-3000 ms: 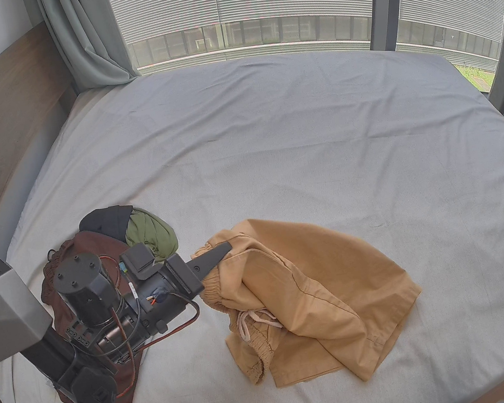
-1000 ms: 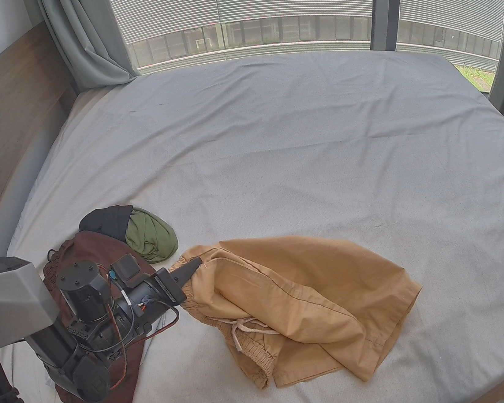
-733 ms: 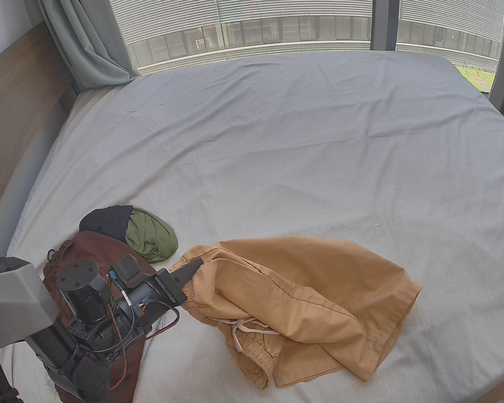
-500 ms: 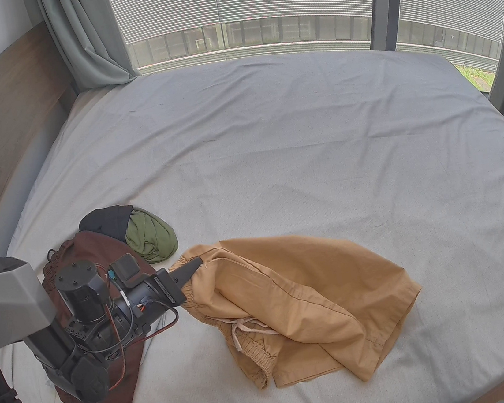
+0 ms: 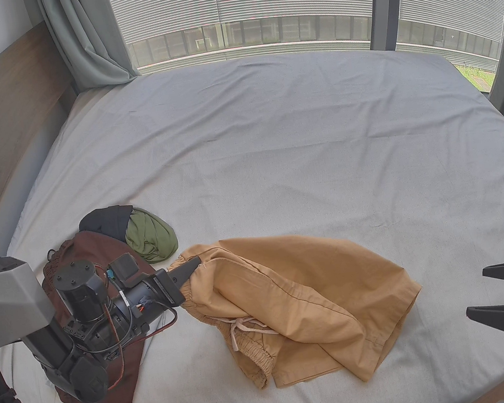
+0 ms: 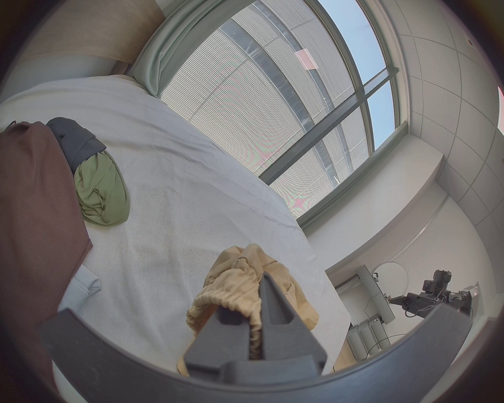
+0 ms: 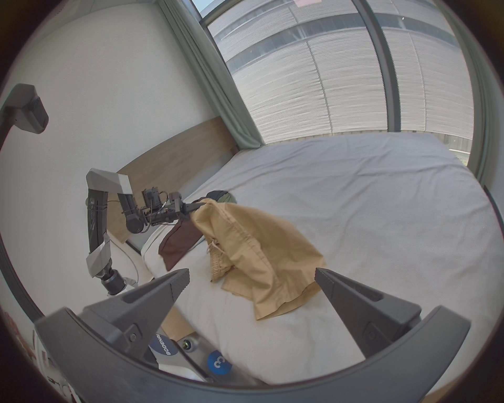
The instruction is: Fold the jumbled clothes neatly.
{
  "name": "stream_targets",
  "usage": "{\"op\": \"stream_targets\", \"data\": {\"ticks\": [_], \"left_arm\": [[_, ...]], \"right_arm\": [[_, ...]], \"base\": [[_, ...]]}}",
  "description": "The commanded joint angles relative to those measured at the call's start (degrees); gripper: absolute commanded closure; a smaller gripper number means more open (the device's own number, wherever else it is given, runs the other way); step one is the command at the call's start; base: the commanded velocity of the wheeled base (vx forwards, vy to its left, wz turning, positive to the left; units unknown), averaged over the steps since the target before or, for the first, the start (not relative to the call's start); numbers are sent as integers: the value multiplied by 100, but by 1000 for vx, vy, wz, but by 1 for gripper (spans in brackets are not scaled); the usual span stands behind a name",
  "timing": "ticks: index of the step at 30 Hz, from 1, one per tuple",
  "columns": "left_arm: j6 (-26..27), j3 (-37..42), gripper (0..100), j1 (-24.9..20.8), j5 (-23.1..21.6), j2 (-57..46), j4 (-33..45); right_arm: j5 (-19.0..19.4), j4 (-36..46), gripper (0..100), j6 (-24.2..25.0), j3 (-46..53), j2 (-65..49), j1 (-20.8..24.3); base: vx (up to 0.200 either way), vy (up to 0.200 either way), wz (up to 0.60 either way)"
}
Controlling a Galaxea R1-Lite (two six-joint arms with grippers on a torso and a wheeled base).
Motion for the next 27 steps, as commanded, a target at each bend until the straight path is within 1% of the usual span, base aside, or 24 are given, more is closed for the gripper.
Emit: {"op": "stream_targets", "data": {"ticks": [1, 5, 9, 12, 13, 14, 15, 17, 23, 27], "left_arm": [[10, -8, 100, 1, -1, 14, -8], [80, 1, 100, 1, -1, 23, -8], [98, 1, 100, 10, -1, 23, -17], [98, -8, 100, 27, -1, 14, -8], [98, -8, 100, 27, -1, 23, -17], [98, -8, 100, 36, -1, 23, -8], [98, -8, 100, 89, -1, 40, -8], [107, -8, 100, 133, -1, 76, -8], [133, -26, 100, 247, -45, 155, -8], [142, -17, 100, 397, -124, 172, -8]], "right_arm": [[22, -153, 0, 41, -30, 796, 319], [66, -671, 0, 76, 102, 1333, 513], [75, -997, 0, 120, 331, 1763, 548], [75, -1129, 0, 313, 357, 2088, 548], [75, -1164, 0, 480, 366, 2168, 557], [75, -1181, 0, 542, 366, 2194, 557], [84, -1208, 0, 753, 348, 2273, 565], [93, -1208, 0, 955, 322, 2396, 601], [119, -1401, 0, 1052, 348, 2809, 609], [128, -1902, 0, 1140, 463, 3336, 609]], "base": [[0, 0, 0], [0, 0, 0], [0, 0, 0], [0, 0, 0], [0, 0, 0], [0, 0, 0], [0, 0, 0], [0, 0, 0], [0, 0, 0], [0, 0, 0]]}}
